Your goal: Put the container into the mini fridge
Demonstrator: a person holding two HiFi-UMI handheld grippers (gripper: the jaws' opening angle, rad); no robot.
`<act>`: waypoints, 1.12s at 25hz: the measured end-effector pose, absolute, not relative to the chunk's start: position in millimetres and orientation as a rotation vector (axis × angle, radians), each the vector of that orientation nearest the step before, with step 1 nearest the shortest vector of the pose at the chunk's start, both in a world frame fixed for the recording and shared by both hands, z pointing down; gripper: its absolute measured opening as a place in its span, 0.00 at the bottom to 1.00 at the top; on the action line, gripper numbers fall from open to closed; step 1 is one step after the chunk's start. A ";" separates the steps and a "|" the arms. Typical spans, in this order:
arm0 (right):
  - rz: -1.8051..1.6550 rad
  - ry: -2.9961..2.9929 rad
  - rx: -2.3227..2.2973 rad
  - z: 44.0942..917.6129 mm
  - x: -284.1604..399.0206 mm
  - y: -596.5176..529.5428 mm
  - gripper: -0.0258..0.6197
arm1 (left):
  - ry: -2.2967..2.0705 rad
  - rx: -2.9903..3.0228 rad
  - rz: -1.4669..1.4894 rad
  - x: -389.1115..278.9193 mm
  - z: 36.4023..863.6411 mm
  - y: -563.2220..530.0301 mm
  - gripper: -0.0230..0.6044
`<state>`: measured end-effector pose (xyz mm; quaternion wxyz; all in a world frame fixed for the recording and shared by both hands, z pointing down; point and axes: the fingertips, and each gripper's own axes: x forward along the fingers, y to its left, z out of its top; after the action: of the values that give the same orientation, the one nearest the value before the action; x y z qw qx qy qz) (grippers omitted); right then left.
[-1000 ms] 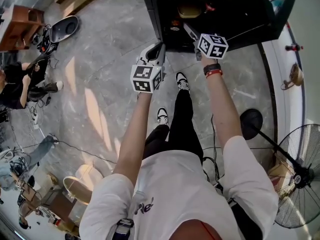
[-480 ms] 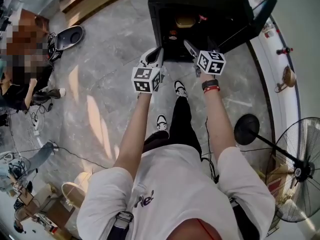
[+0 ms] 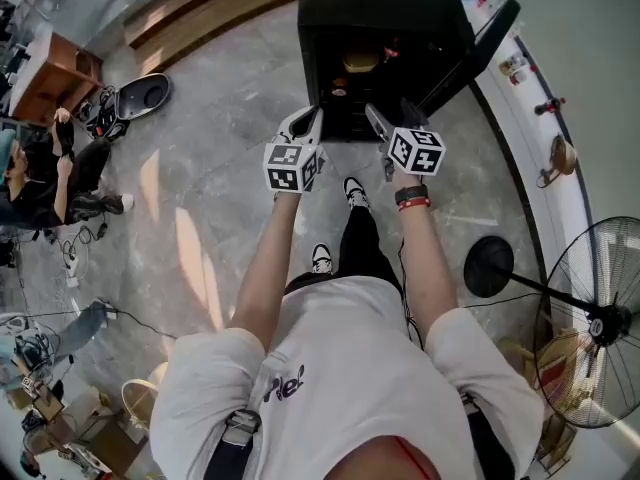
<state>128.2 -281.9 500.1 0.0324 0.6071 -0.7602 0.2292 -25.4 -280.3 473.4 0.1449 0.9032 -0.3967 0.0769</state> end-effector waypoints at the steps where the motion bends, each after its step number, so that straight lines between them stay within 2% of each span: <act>1: 0.701 -2.343 1.871 494.9 126.8 -275.5 0.67 | -1.144 2.608 0.218 -26.6 467.9 -276.4 0.07; 17: 0.654 -2.379 1.870 426.7 115.1 -173.3 0.38 | -1.152 2.699 0.143 -33.2 388.1 -203.4 0.07; 28: 0.620 -2.395 1.900 409.6 112.0 -139.2 0.18 | -1.154 2.725 0.141 -29.5 383.5 -176.1 0.07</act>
<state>112.0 -139.2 409.6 0.0114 0.6091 -0.7677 0.1987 -29.5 -176.1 383.5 0.0894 0.9161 -0.3879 0.0472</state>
